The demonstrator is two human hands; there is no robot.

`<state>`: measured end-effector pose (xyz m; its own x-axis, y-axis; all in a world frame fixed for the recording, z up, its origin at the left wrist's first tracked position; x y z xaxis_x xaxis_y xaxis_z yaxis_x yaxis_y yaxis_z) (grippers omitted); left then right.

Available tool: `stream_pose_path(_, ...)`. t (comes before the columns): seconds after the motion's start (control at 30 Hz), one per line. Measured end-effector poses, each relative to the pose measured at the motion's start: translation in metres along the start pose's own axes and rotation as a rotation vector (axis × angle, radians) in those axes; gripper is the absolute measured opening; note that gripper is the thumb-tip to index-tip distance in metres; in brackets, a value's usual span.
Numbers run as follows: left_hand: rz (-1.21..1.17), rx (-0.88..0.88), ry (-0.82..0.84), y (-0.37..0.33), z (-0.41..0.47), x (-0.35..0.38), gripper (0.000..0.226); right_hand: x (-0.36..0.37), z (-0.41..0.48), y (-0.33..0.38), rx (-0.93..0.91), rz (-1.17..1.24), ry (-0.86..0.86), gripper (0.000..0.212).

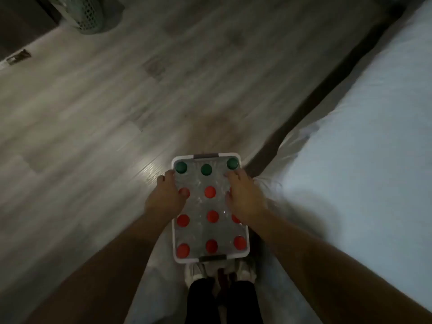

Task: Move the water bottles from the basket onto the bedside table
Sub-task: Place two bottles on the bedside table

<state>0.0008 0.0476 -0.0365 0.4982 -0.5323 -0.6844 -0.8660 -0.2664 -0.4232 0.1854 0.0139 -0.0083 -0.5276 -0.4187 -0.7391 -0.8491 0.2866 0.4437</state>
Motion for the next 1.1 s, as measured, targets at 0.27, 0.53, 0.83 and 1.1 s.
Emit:
stream_pose_path(0.27,0.284,0.153,-0.021,-0.004,0.064,0.009,0.049,0.044,0.077,0.012,-0.018,0.026,0.081,0.048)
stream_pose_path(0.53,0.301,0.157,-0.089,0.002,0.087,0.012,0.042,0.055,0.097,0.012,-0.006,-0.029,0.011,0.032)
stream_pose_path(0.83,0.291,0.192,-0.129,-0.005,0.071,0.001,0.041,0.038,0.093,0.007,-0.002,0.009,-0.07,0.024)
stream_pose_path(1.1,0.201,0.199,-0.193,-0.036,-0.004,-0.065,0.04,-0.03,0.036,0.033,-0.055,0.064,-0.085,0.024)
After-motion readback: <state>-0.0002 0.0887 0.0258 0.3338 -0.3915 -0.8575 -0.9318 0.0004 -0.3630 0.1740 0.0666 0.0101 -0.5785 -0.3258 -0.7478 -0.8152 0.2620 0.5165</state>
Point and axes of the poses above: each hand's wrist, its own z-axis towards the middle knuckle, its own x-axis out of the palm, y = z × x, the point moved 6 cm from there along z, towards the middle knuckle, and after that the axes turned 2 degrees about x, right-handed, at the moved point
